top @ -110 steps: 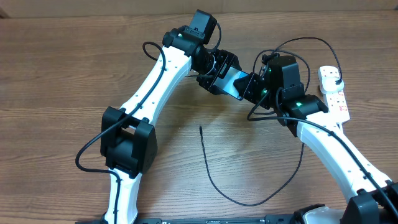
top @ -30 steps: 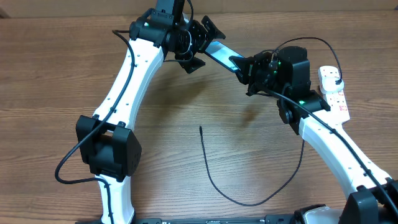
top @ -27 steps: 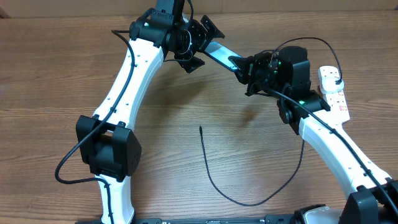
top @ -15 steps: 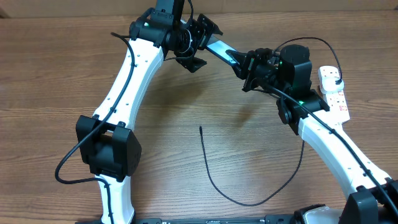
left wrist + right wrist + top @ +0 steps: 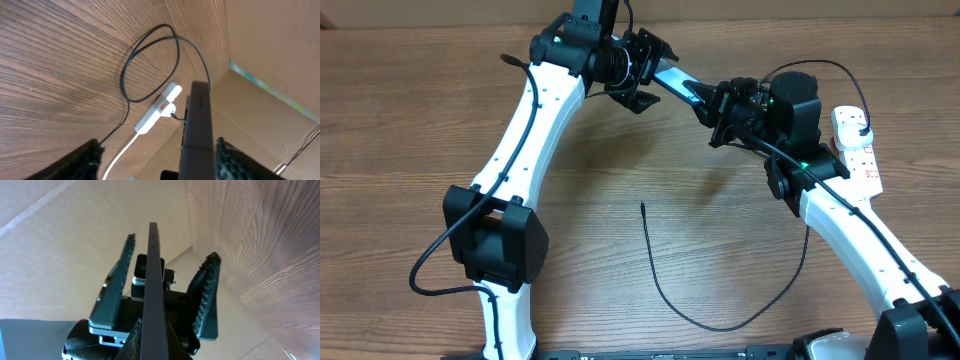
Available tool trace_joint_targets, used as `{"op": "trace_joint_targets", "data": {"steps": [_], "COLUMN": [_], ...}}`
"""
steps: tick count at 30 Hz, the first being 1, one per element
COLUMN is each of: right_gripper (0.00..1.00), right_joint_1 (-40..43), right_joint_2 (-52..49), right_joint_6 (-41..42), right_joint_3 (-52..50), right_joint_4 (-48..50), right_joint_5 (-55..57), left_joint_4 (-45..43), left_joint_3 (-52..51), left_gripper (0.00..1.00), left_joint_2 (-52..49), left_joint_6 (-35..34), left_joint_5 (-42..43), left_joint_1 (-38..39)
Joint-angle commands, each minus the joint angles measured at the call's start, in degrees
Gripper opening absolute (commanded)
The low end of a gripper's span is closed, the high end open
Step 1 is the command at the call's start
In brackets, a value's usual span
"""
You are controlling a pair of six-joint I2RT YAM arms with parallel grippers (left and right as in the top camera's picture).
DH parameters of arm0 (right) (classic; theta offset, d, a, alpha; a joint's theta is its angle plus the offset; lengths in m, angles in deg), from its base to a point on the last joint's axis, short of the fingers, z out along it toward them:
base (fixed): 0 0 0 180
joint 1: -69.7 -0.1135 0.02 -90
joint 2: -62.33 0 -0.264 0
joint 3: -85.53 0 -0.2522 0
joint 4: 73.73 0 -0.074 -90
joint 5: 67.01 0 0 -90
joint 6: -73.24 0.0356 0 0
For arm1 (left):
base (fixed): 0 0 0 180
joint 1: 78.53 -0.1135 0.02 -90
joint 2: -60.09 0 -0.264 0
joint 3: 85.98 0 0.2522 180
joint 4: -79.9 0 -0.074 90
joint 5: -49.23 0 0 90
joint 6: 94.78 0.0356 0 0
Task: Plug charger to phone and switch on socket
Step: 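Regrasp the phone's end with the left gripper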
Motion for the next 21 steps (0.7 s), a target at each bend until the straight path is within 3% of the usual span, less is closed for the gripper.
{"op": "trace_joint_targets", "data": {"steps": [1,6,12,21], "right_gripper": [0.04,0.04,0.04,0.04], "right_joint_1": [-0.24,-0.24,-0.24,-0.24], "right_joint_2": [0.5,0.5,0.5,0.5], "right_joint_6": [0.39,0.39,0.37,0.37], "right_joint_3": [1.2,1.2,1.2,1.2], "right_joint_4": [1.14,0.7,0.52,0.5], "right_joint_5": [-1.07,-1.09,-1.09,-1.07], "left_joint_4": [-0.13,-0.28,-0.28,-0.28], "left_joint_3": [1.4,1.4,1.4,1.4], "left_gripper": [0.67,0.57,0.38,0.25], "left_joint_2": [1.9,1.9,1.9,1.9], "left_joint_6": [-0.42,-0.39,-0.39,-0.39], "left_joint_5": [0.66,0.66,0.63,0.63], "left_joint_1": [0.5,0.5,0.5,0.5]}}
